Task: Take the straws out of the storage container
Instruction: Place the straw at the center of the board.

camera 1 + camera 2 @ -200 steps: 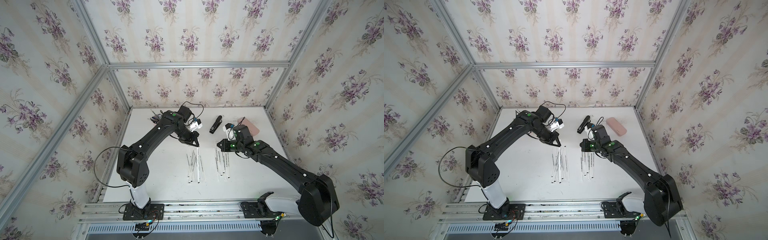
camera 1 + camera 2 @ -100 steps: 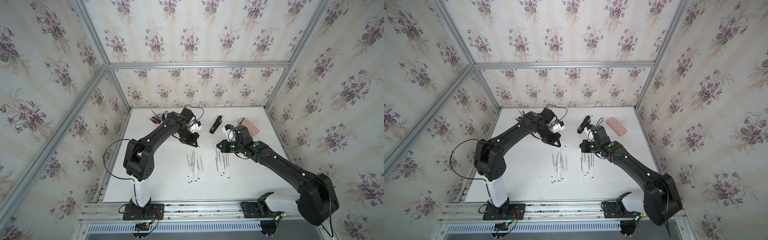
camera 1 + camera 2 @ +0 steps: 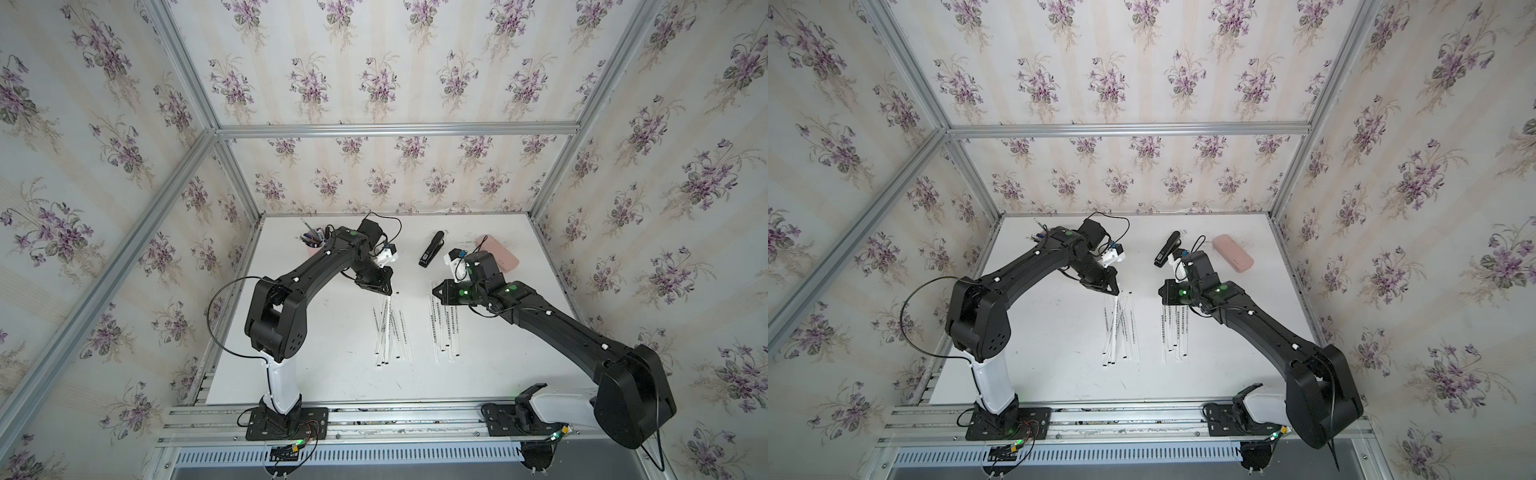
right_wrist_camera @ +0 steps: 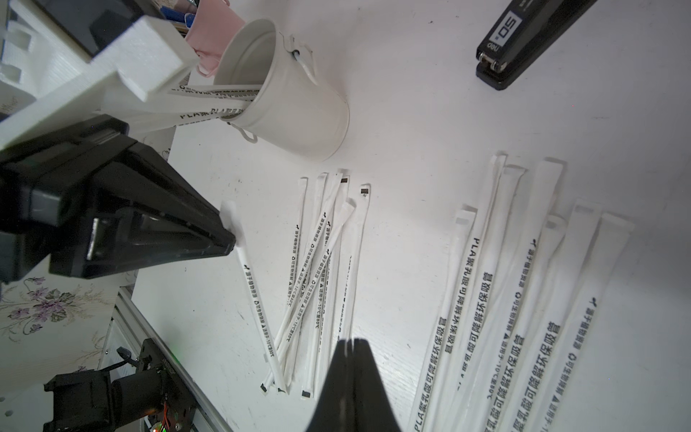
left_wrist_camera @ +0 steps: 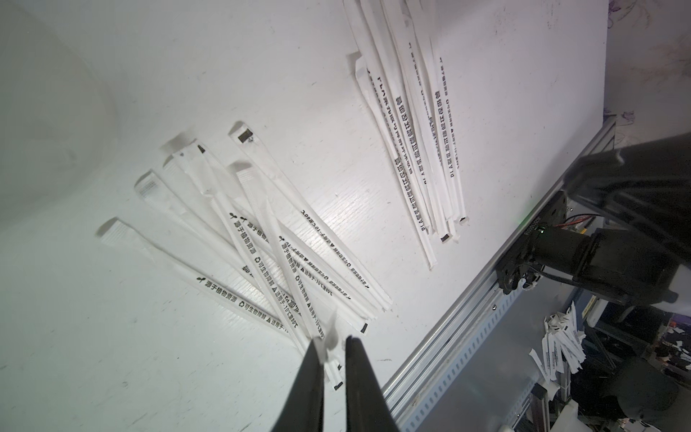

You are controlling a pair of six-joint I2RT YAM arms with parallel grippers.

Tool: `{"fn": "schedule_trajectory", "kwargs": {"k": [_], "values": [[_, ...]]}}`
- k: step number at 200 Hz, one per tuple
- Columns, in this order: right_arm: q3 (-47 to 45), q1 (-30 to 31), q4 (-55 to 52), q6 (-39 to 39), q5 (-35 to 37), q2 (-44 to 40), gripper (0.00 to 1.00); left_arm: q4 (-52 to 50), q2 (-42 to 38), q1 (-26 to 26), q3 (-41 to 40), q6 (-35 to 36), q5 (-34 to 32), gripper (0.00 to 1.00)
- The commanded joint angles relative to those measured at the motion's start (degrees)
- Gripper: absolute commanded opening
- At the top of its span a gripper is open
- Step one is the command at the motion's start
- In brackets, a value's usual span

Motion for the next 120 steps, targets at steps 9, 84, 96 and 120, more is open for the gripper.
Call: {"fn": "schedule_trajectory", "kwargs": {"k": [9, 84, 96, 120], "values": [[0.32, -0.06, 1.04, 0.38, -0.55, 0.06, 0.07, 0.65, -0.95, 0.5, -0.06, 0.04, -0.58, 0.16], [0.48, 1.56, 1.9, 0.81, -1.72, 3.44, 0.07, 1.12, -5.72, 1.45, 0.12, -0.27, -0.17, 0.16], [0.54, 4.12, 2.23, 0.95, -1.44, 5.09, 0.06, 0.84, -7.66, 1.48, 0.94, -0.1, 0.17, 0.16], [0.5, 6.71, 4.14, 1.83, -0.96, 9.7, 0.06, 0.15, -11.43, 1.5, 2.69, 0.95, 0.67, 0.16]]}}
